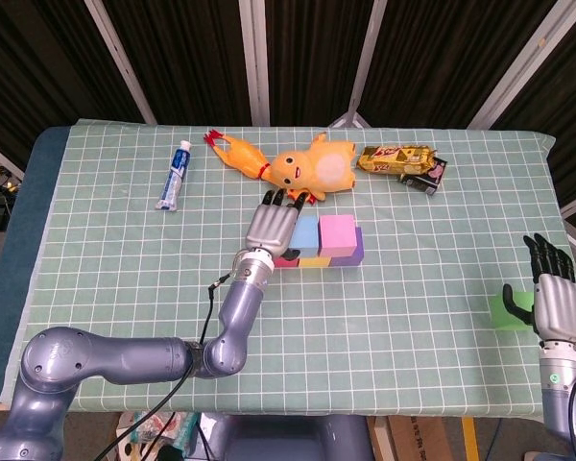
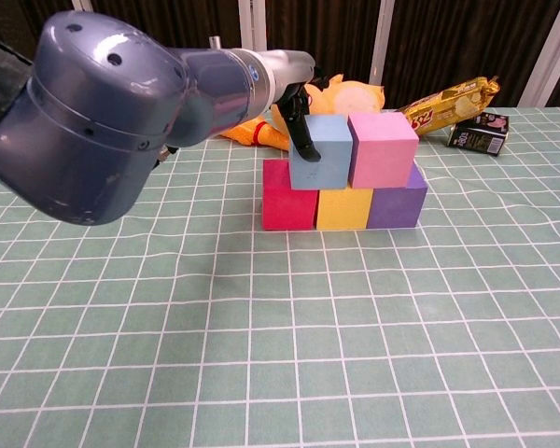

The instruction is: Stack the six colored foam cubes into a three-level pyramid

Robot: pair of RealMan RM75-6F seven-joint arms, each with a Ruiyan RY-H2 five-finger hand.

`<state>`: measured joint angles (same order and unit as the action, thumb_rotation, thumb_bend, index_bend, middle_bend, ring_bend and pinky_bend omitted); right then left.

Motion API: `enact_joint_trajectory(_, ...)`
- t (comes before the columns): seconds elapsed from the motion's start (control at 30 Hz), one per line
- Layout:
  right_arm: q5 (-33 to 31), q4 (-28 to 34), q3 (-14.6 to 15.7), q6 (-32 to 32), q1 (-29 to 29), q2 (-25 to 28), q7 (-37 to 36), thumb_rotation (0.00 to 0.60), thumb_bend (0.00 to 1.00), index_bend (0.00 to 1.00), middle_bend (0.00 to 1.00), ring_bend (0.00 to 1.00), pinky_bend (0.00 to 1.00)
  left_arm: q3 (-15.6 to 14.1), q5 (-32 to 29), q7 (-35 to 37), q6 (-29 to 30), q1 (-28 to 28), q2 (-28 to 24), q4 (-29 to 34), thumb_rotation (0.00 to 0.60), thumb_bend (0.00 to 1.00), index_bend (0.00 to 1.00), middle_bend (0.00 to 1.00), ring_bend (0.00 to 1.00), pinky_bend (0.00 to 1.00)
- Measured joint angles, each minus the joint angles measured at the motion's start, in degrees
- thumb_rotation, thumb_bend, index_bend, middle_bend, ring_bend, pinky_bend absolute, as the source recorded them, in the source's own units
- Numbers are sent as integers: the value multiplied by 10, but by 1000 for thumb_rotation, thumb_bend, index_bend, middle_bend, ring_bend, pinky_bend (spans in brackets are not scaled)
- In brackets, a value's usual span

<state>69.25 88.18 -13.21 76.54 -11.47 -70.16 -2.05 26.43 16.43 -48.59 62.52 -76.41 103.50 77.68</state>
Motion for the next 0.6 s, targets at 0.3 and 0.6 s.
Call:
enact_joint_trajectory(0.3,0,0,0,0,0,0,0,600,468,0,0,0,0,1,1,0,3,0,0,2,600,363,0,424,33,30)
enact_joint_trajectory(0.6,-1,2,0,-1,0,0,1,600,467,0,0,0,0,-1,-1,-3,6,3,-3,7,600,362,0,423,33,30)
